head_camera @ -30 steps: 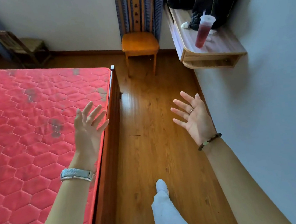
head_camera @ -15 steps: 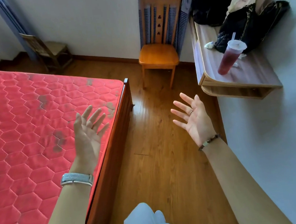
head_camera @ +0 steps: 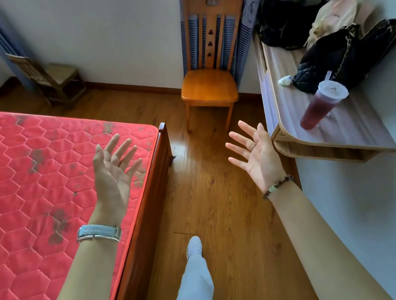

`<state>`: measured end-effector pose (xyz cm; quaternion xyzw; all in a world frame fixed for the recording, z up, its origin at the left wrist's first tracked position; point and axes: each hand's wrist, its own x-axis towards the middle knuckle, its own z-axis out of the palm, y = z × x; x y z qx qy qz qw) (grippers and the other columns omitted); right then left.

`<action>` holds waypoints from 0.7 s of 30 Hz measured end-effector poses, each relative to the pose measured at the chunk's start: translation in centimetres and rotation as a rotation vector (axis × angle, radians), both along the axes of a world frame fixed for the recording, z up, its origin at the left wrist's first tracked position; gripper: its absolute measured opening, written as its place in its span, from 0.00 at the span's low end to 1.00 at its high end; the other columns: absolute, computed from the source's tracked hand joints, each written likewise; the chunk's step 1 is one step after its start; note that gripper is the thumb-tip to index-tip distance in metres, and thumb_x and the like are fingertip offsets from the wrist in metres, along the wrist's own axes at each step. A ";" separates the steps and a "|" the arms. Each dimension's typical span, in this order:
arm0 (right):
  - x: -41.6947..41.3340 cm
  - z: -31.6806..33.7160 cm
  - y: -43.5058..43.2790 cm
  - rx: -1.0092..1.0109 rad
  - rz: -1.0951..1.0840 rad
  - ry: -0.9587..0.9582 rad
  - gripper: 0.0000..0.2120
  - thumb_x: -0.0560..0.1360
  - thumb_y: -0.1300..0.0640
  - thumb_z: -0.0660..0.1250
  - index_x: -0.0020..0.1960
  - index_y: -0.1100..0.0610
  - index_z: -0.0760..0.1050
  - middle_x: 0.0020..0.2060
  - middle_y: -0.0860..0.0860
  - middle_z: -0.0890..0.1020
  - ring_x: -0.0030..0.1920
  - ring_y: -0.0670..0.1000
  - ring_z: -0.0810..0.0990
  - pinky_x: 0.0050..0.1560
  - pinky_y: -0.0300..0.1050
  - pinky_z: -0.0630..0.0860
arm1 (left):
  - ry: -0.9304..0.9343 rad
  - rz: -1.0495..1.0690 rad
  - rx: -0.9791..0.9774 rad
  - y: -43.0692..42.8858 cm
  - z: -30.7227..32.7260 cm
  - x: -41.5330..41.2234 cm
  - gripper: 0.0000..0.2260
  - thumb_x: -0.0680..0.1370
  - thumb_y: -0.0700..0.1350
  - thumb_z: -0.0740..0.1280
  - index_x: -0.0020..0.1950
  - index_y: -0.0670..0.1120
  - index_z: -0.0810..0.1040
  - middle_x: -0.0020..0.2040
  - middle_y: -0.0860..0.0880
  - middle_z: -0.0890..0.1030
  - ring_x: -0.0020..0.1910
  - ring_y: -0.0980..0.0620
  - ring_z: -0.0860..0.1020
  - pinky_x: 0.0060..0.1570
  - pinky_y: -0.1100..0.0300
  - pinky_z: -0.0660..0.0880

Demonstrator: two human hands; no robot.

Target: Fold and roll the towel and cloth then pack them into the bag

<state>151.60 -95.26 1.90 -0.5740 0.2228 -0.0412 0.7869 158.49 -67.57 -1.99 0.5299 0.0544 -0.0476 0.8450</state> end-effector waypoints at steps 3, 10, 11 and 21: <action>3.7 0.1 -0.6 -0.001 0.001 -0.003 0.21 0.82 0.41 0.49 0.68 0.46 0.69 0.69 0.53 0.74 0.66 0.56 0.75 0.70 0.65 0.65 | -0.003 -0.016 -0.004 -0.9 -0.1 3.6 0.27 0.81 0.61 0.54 0.74 0.47 0.70 0.68 0.45 0.77 0.69 0.45 0.75 0.68 0.45 0.72; 13.7 1.1 -2.1 -0.021 -0.007 -0.017 0.21 0.82 0.41 0.49 0.68 0.46 0.70 0.69 0.52 0.74 0.66 0.56 0.76 0.70 0.66 0.66 | -0.006 -0.042 0.023 -2.9 1.0 13.3 0.26 0.82 0.61 0.52 0.74 0.48 0.71 0.69 0.45 0.77 0.68 0.46 0.76 0.68 0.45 0.72; 14.8 1.1 -2.4 -0.017 -0.008 -0.017 0.21 0.82 0.41 0.49 0.69 0.46 0.70 0.69 0.52 0.75 0.66 0.56 0.76 0.70 0.66 0.66 | -0.010 -0.046 0.027 -3.1 1.1 14.5 0.26 0.82 0.60 0.51 0.74 0.48 0.70 0.69 0.45 0.76 0.68 0.47 0.76 0.68 0.46 0.72; 24.7 1.1 -4.2 -0.006 0.038 -0.014 0.22 0.82 0.41 0.48 0.70 0.46 0.68 0.69 0.52 0.74 0.67 0.56 0.75 0.70 0.66 0.65 | -0.008 0.004 0.021 -4.5 1.1 23.0 0.24 0.82 0.60 0.52 0.72 0.49 0.72 0.67 0.46 0.78 0.67 0.48 0.77 0.65 0.47 0.74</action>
